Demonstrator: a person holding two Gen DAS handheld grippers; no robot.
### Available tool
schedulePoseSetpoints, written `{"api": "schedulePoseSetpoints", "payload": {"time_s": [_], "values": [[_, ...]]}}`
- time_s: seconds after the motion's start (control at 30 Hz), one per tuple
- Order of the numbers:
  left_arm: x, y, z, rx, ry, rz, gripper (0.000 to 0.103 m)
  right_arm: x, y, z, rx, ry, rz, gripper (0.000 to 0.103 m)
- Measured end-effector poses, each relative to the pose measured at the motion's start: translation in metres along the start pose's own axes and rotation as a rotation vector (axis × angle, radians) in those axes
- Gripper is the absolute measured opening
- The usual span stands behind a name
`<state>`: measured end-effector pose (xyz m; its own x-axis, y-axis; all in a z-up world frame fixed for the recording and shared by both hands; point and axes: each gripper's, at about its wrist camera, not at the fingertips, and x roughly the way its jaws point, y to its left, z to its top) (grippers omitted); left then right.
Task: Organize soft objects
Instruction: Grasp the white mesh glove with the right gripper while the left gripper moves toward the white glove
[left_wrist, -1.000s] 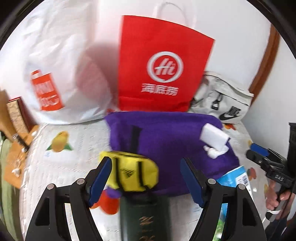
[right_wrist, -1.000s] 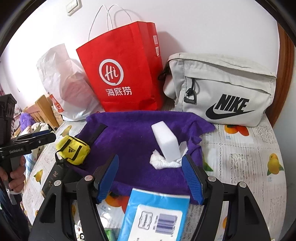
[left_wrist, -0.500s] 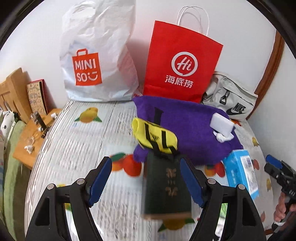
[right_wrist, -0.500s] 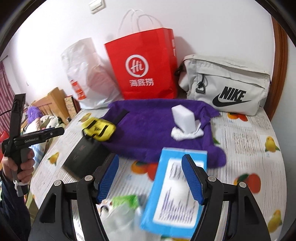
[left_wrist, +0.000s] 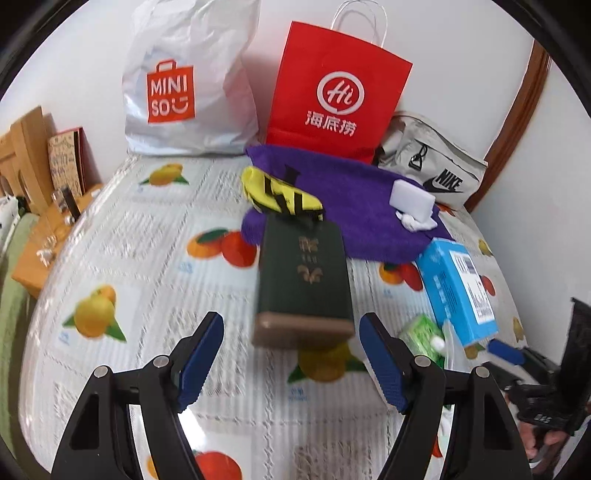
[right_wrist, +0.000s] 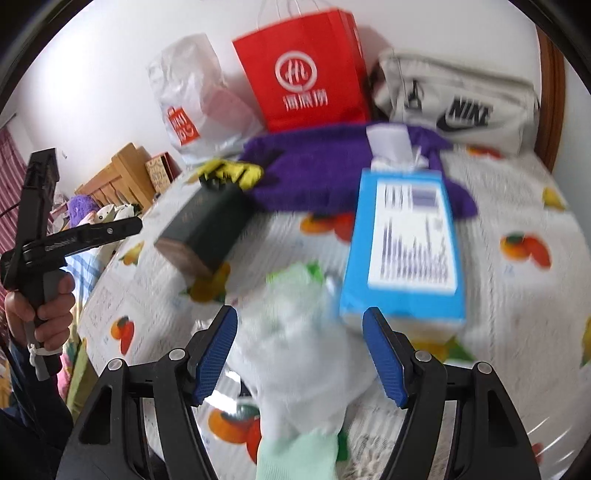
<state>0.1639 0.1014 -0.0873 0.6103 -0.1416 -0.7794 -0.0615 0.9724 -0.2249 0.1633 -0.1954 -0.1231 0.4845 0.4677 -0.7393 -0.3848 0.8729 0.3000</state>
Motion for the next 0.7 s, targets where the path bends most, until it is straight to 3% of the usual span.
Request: {"api": "schedulePoseSetpoints", "payload": {"time_s": [0.27,0.3,0.33,0.43,0.57,0.7], "values": [[0.012,-0.001,-0.032,0.013,0.059,-0.031,0.074,0.038,0.001,-0.019,0.033,0.074,0.017,0.069],[0.013,0.000,-0.033,0.011,0.063,-0.031,0.074,0.039,0.003,-0.019,0.028,0.070,0.012,0.063],[0.013,0.002,-0.035,0.008,0.066,-0.031,0.074,0.039,0.005,-0.019,0.020,0.054,0.005,0.047],[0.012,0.007,-0.037,-0.001,0.064,-0.040,0.074,0.036,0.015,-0.014,0.005,0.036,0.019,0.014],[0.012,0.009,-0.040,-0.011,0.065,-0.048,0.074,0.036,0.036,-0.010,-0.054,0.026,0.044,0.004],[0.006,0.012,-0.045,-0.013,0.061,-0.056,0.074,0.031,0.047,-0.010,-0.110,0.027,-0.013,0.006]]}}
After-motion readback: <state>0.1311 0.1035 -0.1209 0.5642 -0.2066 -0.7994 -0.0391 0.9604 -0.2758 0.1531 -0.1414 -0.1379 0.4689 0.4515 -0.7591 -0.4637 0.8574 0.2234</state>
